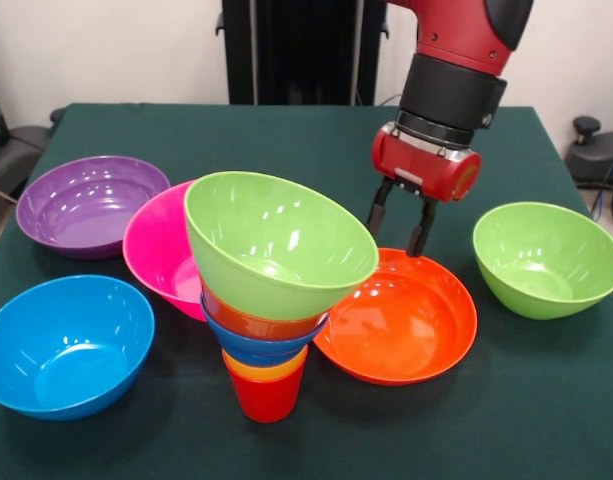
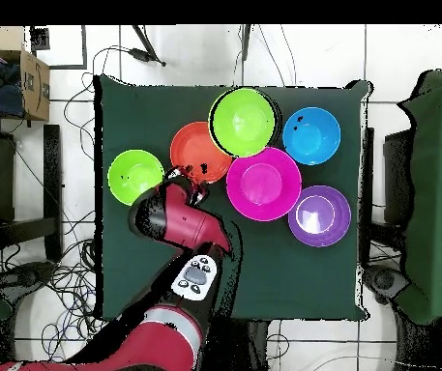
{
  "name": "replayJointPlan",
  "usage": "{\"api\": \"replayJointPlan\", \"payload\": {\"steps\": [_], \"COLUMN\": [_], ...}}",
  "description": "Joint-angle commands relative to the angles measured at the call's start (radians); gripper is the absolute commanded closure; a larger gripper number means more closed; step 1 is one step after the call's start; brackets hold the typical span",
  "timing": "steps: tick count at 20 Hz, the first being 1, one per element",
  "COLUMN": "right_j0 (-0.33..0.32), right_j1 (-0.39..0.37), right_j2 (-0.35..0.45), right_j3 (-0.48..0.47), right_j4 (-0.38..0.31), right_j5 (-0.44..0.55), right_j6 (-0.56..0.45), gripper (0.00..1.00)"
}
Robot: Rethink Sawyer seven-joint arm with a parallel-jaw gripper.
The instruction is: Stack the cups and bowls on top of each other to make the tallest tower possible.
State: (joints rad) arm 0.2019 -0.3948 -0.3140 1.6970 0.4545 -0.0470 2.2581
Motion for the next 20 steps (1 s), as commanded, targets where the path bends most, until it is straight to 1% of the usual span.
{"api": "replayJointPlan", "payload": {"steps": [1, 9, 20], "right_j0": [0.049, 0.113, 0.151], "right_j1": [0.027, 0.032, 0.023], "right_j2": [0.036, -0.015, -0.042], "right_j3": [-0.004, -0.026, -0.044], "right_j4": [0.070, 0.137, 0.196], "right_j5": [0.042, 0.112, 0.180], "right_j6": [0.196, 0.194, 0.188], "gripper": [0.00, 0.00, 0.00]}}
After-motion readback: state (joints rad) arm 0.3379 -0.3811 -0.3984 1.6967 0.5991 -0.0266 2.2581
